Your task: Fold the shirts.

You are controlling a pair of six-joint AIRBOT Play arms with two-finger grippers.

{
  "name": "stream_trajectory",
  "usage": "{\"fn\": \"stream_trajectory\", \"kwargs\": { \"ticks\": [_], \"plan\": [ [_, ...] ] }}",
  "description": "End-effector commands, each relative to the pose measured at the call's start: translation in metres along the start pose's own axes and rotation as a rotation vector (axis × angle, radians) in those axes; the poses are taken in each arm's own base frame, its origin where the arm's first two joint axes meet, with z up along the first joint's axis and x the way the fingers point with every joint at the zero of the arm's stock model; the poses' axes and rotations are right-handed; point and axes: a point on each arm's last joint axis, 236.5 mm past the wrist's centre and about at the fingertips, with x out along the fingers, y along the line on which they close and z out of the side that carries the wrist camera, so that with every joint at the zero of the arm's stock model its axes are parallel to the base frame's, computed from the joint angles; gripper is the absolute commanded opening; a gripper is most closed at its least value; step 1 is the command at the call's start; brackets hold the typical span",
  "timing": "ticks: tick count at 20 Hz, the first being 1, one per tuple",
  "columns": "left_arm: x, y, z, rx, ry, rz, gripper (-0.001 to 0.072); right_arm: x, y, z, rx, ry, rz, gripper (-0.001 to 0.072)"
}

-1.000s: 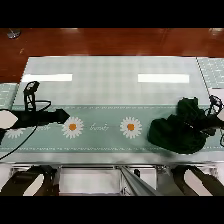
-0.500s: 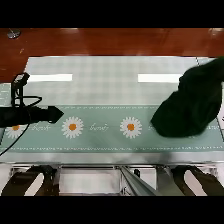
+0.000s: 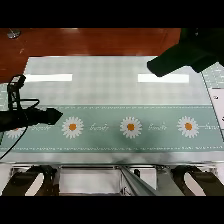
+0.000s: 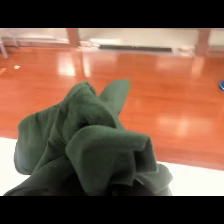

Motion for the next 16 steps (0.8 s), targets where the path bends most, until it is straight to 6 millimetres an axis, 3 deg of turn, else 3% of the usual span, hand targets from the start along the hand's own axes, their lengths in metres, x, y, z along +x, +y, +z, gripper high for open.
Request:
{"fn": "stream_trajectory", "kwargs": {
  "ticks": [1, 6, 8, 13, 16],
  "plan": [
    [0.000, 0.003, 0.010, -0.014, -0.042, 0.010, 0.0702, -0.007, 0.039, -0.020, -0.027, 0.112, 0.141, 0.0034],
    [0.003, 0.004, 0.009, -0.020, -0.033, 0.010, 0.0702, 0.041, 0.116, -0.104, -0.013, 0.415, 0.420, 0.0034],
    [0.004, 0.004, 0.009, -0.021, -0.030, 0.010, 0.0702, 0.069, 0.145, -0.156, -0.001, 0.560, 0.466, 0.0034],
    [0.005, 0.000, 0.008, -0.032, -0.020, -0.007, 0.0702, 0.131, 0.247, -0.289, 0.028, 0.798, 0.590, 0.0035],
    [0.005, 0.000, 0.008, -0.032, -0.020, -0.007, 0.0702, 0.147, 0.315, -0.354, 0.142, 0.939, 0.687, 0.0035]
  ]
}}
